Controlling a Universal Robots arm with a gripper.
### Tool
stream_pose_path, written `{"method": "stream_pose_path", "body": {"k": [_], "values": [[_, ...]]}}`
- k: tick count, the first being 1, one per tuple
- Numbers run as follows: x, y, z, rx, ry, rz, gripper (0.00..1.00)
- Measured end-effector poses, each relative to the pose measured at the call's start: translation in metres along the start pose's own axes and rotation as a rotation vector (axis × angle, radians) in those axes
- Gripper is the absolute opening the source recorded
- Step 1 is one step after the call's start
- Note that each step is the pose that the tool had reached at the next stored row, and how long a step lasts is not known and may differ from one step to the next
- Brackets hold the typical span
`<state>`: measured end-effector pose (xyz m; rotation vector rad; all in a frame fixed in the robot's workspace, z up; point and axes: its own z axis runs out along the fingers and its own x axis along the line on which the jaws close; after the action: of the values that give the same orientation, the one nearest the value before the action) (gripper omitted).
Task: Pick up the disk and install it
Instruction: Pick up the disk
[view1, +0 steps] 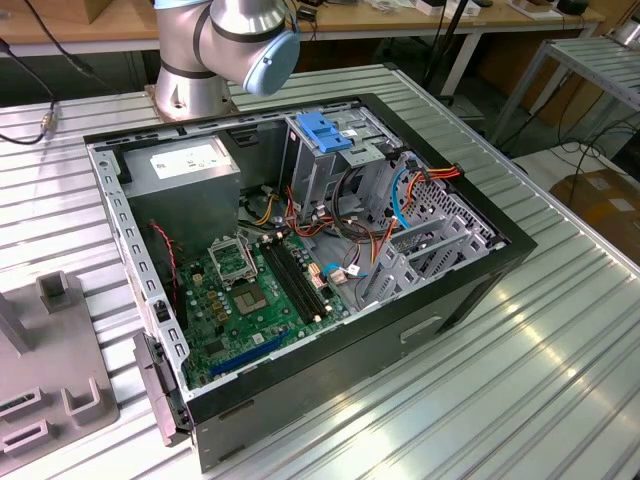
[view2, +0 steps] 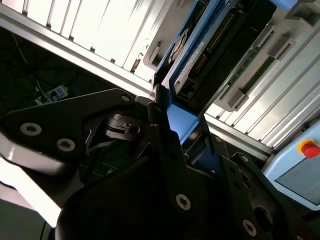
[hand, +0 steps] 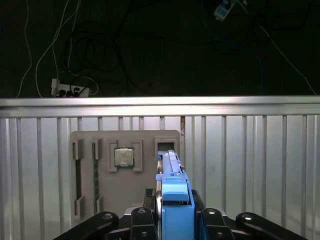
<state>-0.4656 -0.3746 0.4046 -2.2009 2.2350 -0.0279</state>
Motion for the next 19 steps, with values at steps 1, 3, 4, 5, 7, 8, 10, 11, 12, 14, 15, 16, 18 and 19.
{"method": "stream_pose_path", "body": {"k": [1, 3, 4, 5, 7, 8, 10, 11, 12, 14, 15, 16, 18, 19], "values": [[0.0000, 0.0000, -0.0008, 0.0000, 0.0000, 0.000, 0.37], [0.0000, -0.0001, -0.0027, 0.0000, 0.0000, 0.000, 0.37], [0.0000, -0.0001, -0.0038, -0.0001, 0.0000, 0.000, 0.37], [0.0000, -0.0001, -0.0048, -0.0001, 0.0001, 0.000, 0.37], [0.0000, -0.0001, -0.0066, 0.0000, 0.0000, 0.000, 0.37], [0.0000, -0.0001, -0.0076, 0.0000, 0.0000, 0.000, 0.37], [0.0001, -0.0002, -0.0099, -0.0001, 0.0000, 0.000, 0.37], [0.0001, -0.0002, -0.0111, 0.0000, 0.0000, 0.000, 0.37], [0.0001, -0.0002, -0.0132, 0.0000, -0.0001, 0.000, 0.37], [0.0002, -0.0003, -0.0175, 0.0000, -0.0002, 0.000, 0.37], [0.0002, -0.0003, -0.0187, 0.0000, -0.0003, 0.000, 0.37], [0.0002, -0.0003, -0.0198, -0.0001, -0.0001, 0.000, 0.37], [0.0002, -0.0004, -0.0224, -0.0001, -0.0002, 0.000, 0.37], [0.0002, -0.0004, -0.0236, 0.0000, -0.0002, 0.000, 0.37]]}}
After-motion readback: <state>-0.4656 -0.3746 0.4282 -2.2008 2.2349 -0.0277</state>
